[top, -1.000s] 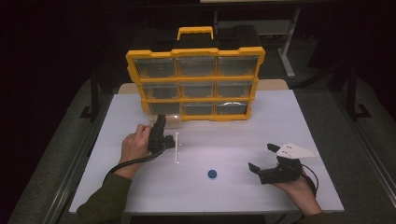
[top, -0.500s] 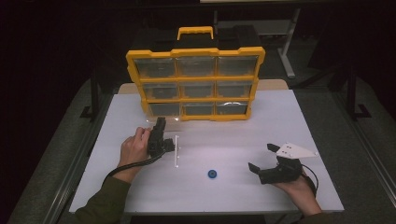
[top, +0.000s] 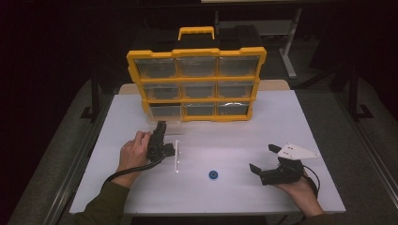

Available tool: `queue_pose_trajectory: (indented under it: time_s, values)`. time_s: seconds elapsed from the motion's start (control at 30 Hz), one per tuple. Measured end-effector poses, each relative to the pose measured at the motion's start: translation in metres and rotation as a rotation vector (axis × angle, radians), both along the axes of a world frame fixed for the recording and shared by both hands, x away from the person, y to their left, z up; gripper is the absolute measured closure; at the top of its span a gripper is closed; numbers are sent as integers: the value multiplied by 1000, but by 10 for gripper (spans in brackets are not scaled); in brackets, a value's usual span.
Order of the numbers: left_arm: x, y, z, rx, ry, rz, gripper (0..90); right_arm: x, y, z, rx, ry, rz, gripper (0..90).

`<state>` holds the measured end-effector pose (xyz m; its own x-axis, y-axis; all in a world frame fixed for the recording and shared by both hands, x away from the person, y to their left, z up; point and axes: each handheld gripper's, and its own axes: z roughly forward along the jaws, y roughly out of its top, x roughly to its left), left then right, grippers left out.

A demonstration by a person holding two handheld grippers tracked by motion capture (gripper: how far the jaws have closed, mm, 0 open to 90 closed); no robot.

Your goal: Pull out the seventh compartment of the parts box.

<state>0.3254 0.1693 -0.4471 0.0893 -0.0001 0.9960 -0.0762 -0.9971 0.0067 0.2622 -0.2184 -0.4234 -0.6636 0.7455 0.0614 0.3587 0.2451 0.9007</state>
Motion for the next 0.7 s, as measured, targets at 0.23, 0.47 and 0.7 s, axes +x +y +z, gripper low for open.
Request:
queue_pose_trajectory:
  time_s: [0.23,0.47,0.7]
  values:
    - [-3,0,0,3,-2,-5,787,0,1,0,1,5,-1,0]
    - [-7,1,1,5,-1,-7,788,0,1,0,1,6,-1,0]
    - [-9,2,0,2,-1,-13,787,0,0,0,2,5,-1,0]
